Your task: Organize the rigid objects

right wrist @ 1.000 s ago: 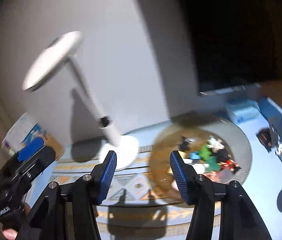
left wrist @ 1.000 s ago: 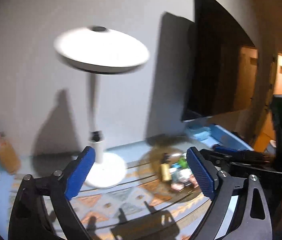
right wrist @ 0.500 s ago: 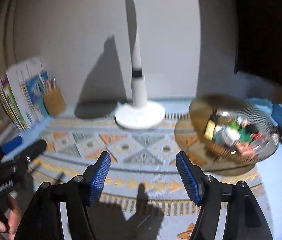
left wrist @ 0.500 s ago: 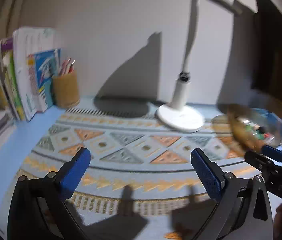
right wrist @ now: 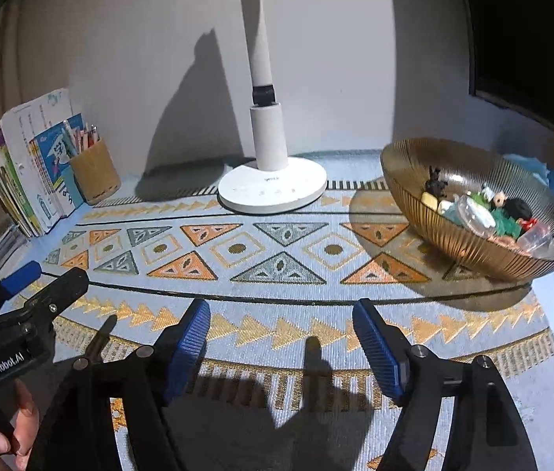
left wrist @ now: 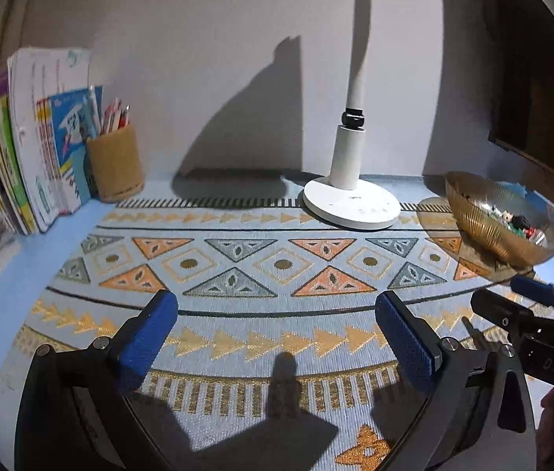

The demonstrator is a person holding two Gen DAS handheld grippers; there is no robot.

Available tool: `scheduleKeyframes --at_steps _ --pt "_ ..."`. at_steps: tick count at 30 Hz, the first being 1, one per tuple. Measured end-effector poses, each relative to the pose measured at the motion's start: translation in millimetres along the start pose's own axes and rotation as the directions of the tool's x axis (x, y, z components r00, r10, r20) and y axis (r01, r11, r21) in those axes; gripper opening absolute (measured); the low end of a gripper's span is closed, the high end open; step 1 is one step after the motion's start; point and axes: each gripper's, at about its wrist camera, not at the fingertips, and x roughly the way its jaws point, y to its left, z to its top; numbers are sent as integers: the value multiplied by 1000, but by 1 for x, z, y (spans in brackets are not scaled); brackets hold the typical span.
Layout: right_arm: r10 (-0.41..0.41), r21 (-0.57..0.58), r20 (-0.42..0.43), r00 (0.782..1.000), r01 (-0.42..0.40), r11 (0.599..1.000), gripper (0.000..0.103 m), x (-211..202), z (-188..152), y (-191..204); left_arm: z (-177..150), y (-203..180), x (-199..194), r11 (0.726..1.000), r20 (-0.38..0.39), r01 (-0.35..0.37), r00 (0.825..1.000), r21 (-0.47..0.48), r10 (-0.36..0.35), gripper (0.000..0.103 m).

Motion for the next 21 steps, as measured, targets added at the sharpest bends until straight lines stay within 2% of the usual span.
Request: scheduleKeyframes --at_steps 2,6,14,17,21 --pt "-9 -6 16 1000 9 1000 79 -4 -1 1 0 -3 -1 1000 5 -2 1000 19 2 101" --pt "-8 8 18 1000 8 1000 80 -5 -1 -2 0 -7 -2 999 4 -4 1000 39 4 101" --pt "-23 29 8 1000 22 999 81 -2 0 -6 -1 -5 0 1000 -10 4 1000 28 -4 101" --pt "-23 31 5 1000 23 999 87 -2 0 -6 -1 -5 0 999 -10 6 1000 31 -5 101" --pt "-24 30 12 1000 23 999 88 -3 0 -5 -1 -5 1 999 -14 5 1000 32 -5 101"
